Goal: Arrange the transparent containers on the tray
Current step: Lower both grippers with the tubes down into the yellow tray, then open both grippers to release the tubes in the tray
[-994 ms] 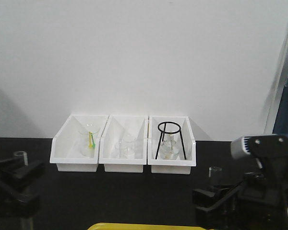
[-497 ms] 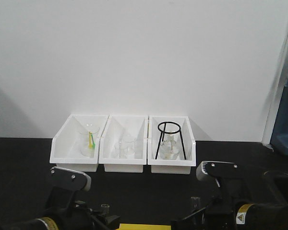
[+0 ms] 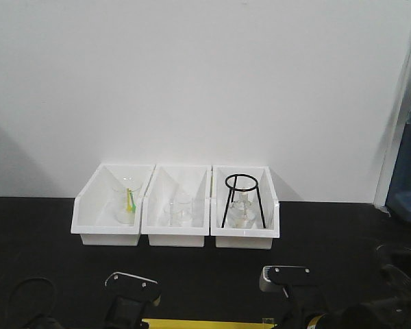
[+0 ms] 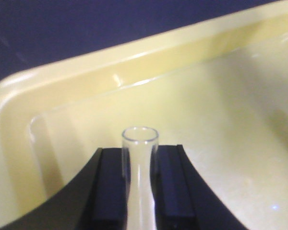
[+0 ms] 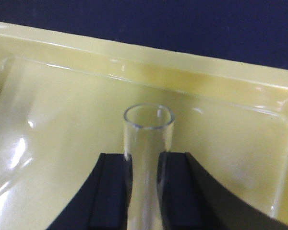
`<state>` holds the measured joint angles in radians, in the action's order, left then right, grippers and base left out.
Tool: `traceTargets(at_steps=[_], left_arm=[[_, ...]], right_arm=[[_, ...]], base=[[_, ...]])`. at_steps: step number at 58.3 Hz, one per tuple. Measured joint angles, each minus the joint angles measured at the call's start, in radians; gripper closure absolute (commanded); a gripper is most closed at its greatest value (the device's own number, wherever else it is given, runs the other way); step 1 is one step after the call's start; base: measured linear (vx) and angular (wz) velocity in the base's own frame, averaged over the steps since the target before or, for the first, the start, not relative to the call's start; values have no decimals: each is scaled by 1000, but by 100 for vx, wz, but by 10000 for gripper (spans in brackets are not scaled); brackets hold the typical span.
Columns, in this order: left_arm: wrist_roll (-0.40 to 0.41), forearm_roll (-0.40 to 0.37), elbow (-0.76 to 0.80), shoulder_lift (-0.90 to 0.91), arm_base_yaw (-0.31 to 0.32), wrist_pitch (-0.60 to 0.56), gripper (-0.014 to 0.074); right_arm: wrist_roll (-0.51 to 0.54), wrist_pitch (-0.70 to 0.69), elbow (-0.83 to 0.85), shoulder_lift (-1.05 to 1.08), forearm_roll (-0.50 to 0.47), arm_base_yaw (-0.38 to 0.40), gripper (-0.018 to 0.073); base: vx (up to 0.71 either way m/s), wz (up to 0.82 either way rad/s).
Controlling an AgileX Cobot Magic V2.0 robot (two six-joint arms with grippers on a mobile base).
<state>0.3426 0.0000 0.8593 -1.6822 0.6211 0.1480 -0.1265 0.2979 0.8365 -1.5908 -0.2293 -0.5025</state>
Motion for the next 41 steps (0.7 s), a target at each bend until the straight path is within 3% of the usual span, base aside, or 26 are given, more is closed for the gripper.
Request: traceTargets(at_steps=[10,19,31,41], left_arm=[[0,0,3,-36,0,10,382],[0,0,5,-54,0,24,267],[0,0,5,-60,0,26,145],[0,0,5,-60,0,-1,130]], right_arm=[[-3,-15,2,-30,-1,0,468],[-3,-19,5,-56,-2,0,426],[-3,-19,5,-90,-2,0,306],[-3,-13,5,-105,-2,0,180]], base=[[0,0],[0,0],[0,0],[0,0]])
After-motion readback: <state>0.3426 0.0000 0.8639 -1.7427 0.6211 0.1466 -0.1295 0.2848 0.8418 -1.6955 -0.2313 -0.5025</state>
